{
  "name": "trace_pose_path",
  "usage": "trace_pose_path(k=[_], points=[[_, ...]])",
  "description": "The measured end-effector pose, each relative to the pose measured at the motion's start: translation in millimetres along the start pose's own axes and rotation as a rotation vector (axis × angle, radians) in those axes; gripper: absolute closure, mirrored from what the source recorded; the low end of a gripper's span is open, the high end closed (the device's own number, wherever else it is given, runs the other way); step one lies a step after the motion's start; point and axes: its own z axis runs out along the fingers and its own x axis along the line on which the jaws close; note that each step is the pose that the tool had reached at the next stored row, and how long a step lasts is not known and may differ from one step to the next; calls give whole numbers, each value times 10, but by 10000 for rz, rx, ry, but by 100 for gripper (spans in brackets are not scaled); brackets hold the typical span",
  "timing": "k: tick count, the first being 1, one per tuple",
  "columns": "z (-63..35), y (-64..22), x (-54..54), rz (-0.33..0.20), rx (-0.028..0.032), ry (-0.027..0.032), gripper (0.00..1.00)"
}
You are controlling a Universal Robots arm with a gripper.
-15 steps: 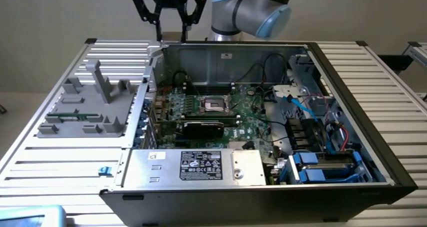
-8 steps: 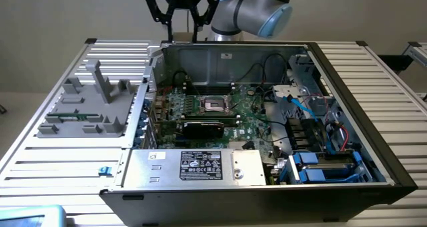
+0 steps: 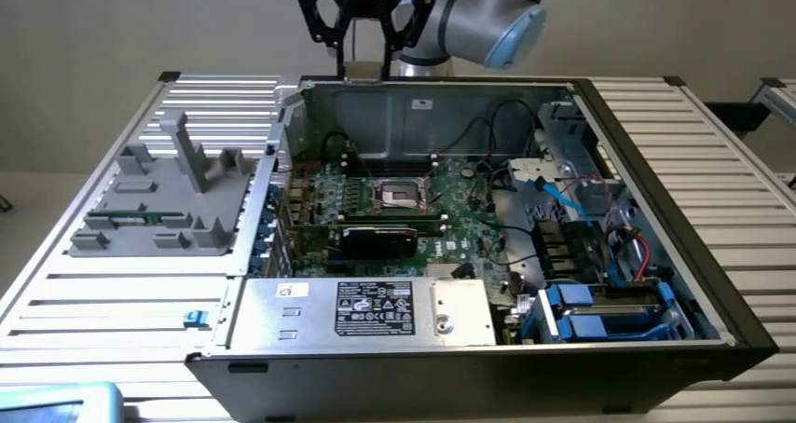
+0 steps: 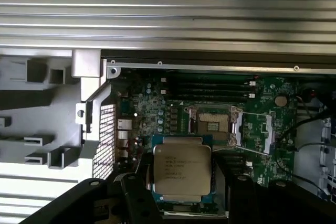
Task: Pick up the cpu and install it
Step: 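Pick up the cpu and move it towards the insertion slot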
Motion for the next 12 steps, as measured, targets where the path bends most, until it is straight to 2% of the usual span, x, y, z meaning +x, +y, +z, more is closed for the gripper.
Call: trace_pose_path(k=[9,12], points=[[15,-6,-315,1,0,0,44],[48,-8,-359,2,-1,0,44]])
